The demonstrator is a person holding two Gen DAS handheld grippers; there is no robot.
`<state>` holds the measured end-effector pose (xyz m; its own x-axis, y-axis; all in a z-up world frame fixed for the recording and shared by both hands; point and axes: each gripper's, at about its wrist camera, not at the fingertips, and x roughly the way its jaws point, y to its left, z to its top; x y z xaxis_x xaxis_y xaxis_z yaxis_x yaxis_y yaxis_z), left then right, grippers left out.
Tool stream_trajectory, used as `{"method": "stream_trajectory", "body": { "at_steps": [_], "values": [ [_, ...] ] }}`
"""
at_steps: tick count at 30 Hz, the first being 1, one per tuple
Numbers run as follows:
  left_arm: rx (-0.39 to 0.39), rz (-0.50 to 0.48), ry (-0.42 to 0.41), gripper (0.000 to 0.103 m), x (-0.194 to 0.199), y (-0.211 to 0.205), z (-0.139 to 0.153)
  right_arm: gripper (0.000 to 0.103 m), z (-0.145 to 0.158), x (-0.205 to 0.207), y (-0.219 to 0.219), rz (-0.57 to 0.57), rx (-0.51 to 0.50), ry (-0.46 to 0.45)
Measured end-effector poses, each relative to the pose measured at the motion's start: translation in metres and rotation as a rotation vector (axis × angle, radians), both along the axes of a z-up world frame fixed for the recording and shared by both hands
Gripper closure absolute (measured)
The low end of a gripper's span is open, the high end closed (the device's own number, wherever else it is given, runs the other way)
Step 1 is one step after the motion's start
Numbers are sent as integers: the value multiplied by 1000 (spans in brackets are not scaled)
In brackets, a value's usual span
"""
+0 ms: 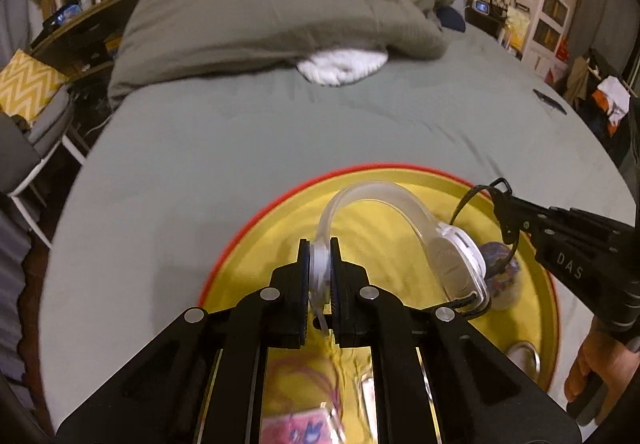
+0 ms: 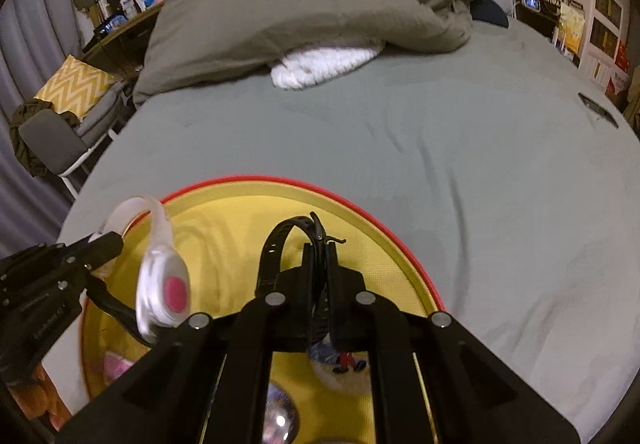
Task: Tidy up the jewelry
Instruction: 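Lift both bands out of the tray and open both tools onto the bed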
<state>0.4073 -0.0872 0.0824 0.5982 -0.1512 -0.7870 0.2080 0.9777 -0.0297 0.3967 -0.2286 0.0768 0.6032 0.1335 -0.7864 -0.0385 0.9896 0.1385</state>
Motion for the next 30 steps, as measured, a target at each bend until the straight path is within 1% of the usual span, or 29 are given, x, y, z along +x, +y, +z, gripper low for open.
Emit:
{"method": "stream_trajectory", "body": {
  "at_steps": [3, 8, 9, 11, 12, 13, 17, 20, 22, 24, 25, 30],
  "values": [
    [22, 1, -10, 95, -21, 8, 21, 96, 24, -15, 5, 15, 4, -19],
    [52, 16, -18, 95, -71, 34, 52, 96, 79, -61, 22, 49, 30, -66],
    [58, 22, -20, 95, -80, 39, 56, 96, 89, -72, 28, 61, 24, -72],
    [43, 40, -5, 95, -103, 54, 61, 96, 106, -95, 39, 76, 21, -81],
    [49, 48, -1, 95, -115, 61, 63, 96, 111, -102, 43, 82, 26, -84],
    [61, 54, -4, 95, -130, 67, 66, 96, 121, -118, 51, 95, 31, -88],
    [68, 72, 3, 95, -177, 89, 68, 96, 138, -164, 79, 144, 56, -95],
    [82, 81, 13, 95, -211, 106, 65, 96, 140, -199, 101, 182, 80, -88],
    [69, 94, 19, 94, -230, 118, 62, 96, 135, -220, 114, 202, 111, -79],
    [52, 107, 25, 95, -252, 134, 56, 96, 123, -242, 129, 231, 147, -55],
    [42, 114, 41, 95, -264, 143, 48, 96, 117, -251, 135, 244, 149, -47],
    [32, 162, 86, 95, -299, 175, 15, 96, 77, -282, 150, 263, 216, 13]
  ]
}}
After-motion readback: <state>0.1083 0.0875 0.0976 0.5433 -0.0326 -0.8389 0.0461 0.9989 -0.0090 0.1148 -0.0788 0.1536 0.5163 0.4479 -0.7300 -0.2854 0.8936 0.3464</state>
